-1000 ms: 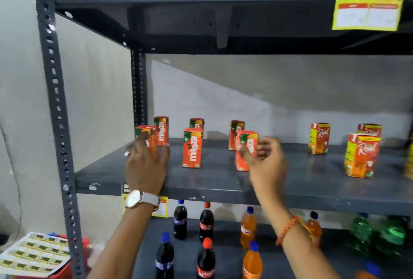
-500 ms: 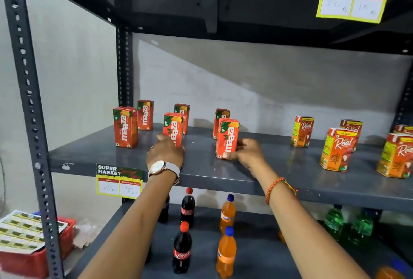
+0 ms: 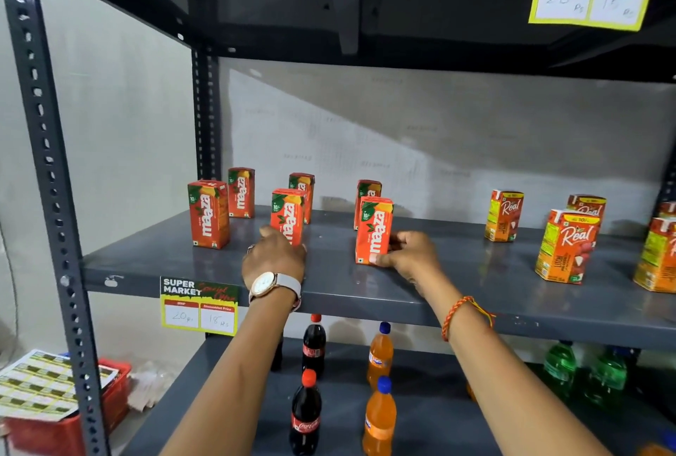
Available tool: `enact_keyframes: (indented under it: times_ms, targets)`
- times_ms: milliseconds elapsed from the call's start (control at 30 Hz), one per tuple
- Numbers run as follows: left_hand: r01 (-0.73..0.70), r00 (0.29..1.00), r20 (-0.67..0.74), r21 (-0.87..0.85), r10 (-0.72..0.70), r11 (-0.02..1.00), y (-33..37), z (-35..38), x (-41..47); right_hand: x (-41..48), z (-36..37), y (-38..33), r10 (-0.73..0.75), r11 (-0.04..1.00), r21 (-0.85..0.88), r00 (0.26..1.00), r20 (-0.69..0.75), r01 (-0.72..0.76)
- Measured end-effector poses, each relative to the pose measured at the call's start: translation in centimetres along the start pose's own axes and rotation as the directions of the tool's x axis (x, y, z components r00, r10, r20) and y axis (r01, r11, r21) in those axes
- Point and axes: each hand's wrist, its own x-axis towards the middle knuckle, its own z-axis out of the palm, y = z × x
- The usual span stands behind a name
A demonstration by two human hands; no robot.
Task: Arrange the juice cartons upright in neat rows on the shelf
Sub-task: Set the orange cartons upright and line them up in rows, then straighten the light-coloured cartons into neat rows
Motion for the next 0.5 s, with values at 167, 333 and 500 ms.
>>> enact_keyframes:
  times_ms: [167,333,500]
  targets:
    - [0.03,0.999,0.017,-0.004,-0.03,1.0,0.1,-0.1,-0.1,-0.1,0.0,0.0,-0.015,1.0,-0.006,1.0,0.016,0.015]
    - [-0.001,0.993,-0.122,-0.065,-0.007,0.998,0.5,-0.5,-1.6,-1.8,-2.8,0.9,-0.082,0.991,0.103,0.996,-0.041,0.086]
    - [-0.255,0.899,-0.42,-0.269,0.125,0.929,6.0,0.9,-7.2,-3.4,-13.7,4.8,-0.34,0.934,-0.039,0.854,-0.395,0.354]
